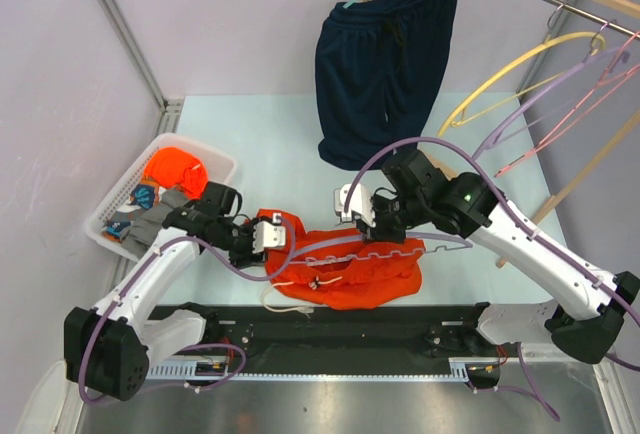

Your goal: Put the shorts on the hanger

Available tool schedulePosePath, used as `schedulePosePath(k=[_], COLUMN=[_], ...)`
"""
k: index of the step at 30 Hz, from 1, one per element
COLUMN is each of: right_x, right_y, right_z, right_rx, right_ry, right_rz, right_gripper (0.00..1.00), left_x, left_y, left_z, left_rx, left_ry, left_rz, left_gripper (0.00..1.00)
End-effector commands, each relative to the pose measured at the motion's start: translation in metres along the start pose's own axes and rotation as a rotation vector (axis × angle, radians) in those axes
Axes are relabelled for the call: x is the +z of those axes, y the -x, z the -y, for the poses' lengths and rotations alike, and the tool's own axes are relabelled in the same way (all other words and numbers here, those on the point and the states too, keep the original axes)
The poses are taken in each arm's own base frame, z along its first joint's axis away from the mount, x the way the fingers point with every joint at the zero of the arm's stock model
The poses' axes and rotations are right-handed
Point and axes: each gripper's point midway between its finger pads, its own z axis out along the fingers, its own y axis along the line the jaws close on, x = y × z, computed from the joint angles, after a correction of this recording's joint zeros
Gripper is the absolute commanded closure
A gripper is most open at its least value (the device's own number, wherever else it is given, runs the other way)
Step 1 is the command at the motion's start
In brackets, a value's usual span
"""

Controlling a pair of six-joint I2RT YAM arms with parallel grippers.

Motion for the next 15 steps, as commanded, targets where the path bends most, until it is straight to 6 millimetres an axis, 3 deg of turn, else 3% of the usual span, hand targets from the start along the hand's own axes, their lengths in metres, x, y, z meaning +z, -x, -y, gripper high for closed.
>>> schedulePosePath(k=[1,9,15], right_x=[-0.020,-0.008,0.005], right_y=[0.017,0.004,-0.006], right_z=[0.017,0.022,0.006], right_rx=[0.017,0.032,0.022], right_ry=[-0.064,-0.062,0.006], right_rz=[0.076,0.052,0.021], right_gripper=[1.00,1.00,1.00], left_x=[0.001,0.001,-0.002], left_y=[0.001,0.002,0.003], left_z=[0.003,0.003,0.003], left_rx=[0.065,0.062,0.058], left_ry=[-0.004,-0.003,0.003], left_rz=[0.011,0.017,0.014], left_gripper=[0.42,0.43,0.43])
